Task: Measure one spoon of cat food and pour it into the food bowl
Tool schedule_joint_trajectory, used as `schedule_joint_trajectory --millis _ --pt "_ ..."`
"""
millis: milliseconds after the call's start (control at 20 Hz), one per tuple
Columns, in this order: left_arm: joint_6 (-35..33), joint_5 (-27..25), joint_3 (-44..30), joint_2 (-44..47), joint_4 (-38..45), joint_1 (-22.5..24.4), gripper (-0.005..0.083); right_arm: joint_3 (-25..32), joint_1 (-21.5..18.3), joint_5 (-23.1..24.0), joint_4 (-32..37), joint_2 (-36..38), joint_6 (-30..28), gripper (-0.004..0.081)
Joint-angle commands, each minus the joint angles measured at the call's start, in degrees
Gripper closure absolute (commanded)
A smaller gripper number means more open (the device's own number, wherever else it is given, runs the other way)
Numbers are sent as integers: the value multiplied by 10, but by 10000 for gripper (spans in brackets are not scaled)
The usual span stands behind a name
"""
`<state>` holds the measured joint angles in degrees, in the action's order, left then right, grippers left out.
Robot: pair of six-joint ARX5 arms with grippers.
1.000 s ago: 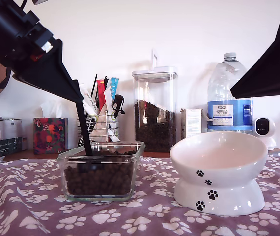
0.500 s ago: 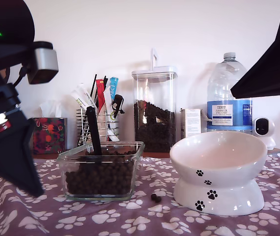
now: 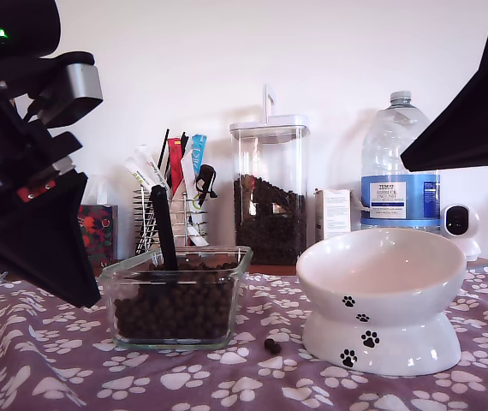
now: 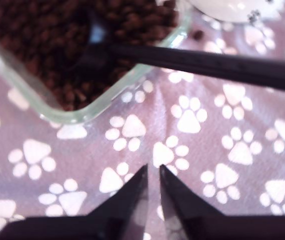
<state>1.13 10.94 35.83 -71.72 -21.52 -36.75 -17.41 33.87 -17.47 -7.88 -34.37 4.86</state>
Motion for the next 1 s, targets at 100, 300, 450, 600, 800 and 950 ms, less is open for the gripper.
schedule_joint_trajectory --millis 100,300,450,600,800,950 --pt "72 2 44 4 -53 -1 461 3 2 1 4 -3 3 767" --pt "172 6 104 14 -133 -1 469 3 2 1 4 -3 3 767" --pt "225 11 124 13 -176 -1 473 3 2 1 6 -3 3 767" --pt "235 35 125 13 -181 -1 473 3 2 2 12 -3 3 767" --pt "298 -4 144 50 -188 -3 581 3 2 2 12 -3 3 767" --pt "341 -125 144 136 -190 -21 573 3 2 21 12 -3 3 766"
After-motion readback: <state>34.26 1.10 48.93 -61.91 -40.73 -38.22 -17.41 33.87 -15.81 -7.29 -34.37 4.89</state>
